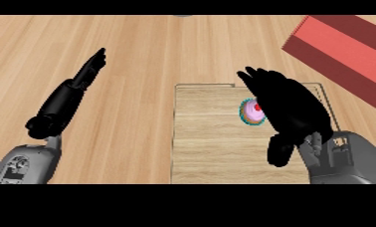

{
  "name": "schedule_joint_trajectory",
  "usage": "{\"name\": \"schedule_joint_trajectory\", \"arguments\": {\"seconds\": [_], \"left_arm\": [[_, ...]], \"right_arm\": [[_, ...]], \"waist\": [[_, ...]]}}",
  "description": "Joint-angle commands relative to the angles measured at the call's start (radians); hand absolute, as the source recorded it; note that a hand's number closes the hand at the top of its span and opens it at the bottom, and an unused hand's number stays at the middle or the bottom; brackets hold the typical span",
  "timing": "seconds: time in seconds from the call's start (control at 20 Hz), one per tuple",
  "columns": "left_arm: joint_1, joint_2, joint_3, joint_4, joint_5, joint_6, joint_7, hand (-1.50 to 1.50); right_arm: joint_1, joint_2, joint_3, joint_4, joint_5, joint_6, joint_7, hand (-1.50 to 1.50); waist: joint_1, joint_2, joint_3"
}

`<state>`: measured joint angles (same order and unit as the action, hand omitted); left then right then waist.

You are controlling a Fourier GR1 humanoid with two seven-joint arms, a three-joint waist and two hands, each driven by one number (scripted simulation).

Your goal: Pick the cupcake from the tray and place it in the cardboard box

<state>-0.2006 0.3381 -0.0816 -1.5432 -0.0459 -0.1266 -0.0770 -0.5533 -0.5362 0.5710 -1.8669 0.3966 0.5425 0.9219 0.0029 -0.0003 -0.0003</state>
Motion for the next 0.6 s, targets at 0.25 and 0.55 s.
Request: {"name": "schedule_joint_trajectory", "arguments": {"seconds": [0.25,0.55], "left_arm": [[-0.075,-0.040,0.039,0.015,-0.016,-0.026,0.051,0.00],[0.035,-0.048,0.052,-0.031,-0.060,-0.037,-0.025,0.00]], "right_arm": [[0.074,0.112,-0.019,0.111,0.178,0.023,-0.103,-1.50],[0.095,0.182,-0.065,0.168,0.251,0.057,-0.153,-1.50]], "waist": [[-0.002,0.001,0.000],[0.001,0.000,0.000]]}}
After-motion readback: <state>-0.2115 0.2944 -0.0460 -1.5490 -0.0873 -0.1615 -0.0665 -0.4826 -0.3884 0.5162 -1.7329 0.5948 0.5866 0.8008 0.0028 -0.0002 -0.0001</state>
